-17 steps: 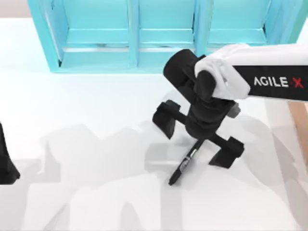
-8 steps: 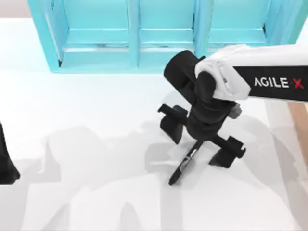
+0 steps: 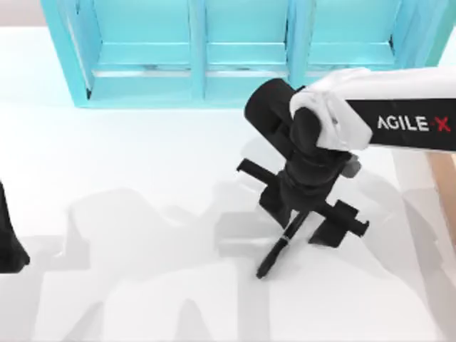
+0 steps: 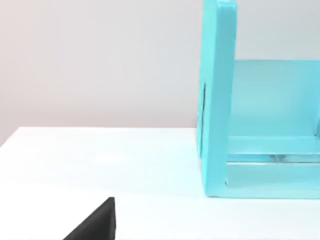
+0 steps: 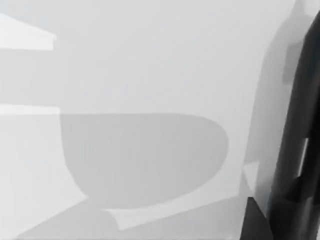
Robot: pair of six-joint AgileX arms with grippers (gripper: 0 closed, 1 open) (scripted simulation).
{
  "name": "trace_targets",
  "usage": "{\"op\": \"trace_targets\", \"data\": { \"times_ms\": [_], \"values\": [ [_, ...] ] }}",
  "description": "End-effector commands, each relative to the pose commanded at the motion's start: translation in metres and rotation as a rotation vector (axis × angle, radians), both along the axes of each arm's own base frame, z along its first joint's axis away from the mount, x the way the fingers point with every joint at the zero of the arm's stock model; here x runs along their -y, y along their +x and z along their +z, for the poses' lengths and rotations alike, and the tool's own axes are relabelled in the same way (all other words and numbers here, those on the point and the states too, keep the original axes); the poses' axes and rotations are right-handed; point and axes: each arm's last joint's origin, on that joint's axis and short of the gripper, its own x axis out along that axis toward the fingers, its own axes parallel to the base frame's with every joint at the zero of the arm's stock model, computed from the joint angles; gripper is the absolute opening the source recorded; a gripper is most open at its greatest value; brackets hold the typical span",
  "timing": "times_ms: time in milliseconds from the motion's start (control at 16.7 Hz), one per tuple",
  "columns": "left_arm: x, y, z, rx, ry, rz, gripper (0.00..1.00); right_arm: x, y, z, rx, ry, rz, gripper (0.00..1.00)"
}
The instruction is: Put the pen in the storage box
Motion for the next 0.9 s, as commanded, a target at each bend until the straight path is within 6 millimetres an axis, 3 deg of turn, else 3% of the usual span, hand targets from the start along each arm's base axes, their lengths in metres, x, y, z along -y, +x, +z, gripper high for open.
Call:
{"op": "trace_targets", "data": {
  "times_ms": [360, 420, 600, 900],
  "values": [
    [0.000, 0.000, 0.000, 0.000, 0.000, 0.000, 1.00, 0.000, 0.000, 0.000, 0.000, 0.000, 0.000, 0.00],
    [0.000, 0.000, 0.000, 0.000, 0.000, 0.000, 1.00, 0.008, -0.005, 0.030, 0.009, -0.028, 0.031, 0.00],
    [0.000, 0.000, 0.000, 0.000, 0.000, 0.000, 1.00, 0.006, -0.003, 0.042, 0.012, -0.025, 0.028, 0.00],
    [0.000, 0.000, 0.000, 0.000, 0.000, 0.000, 1.00, 0.006, -0.003, 0.100, -0.011, -0.041, 0.026, 0.00]
  ]
}}
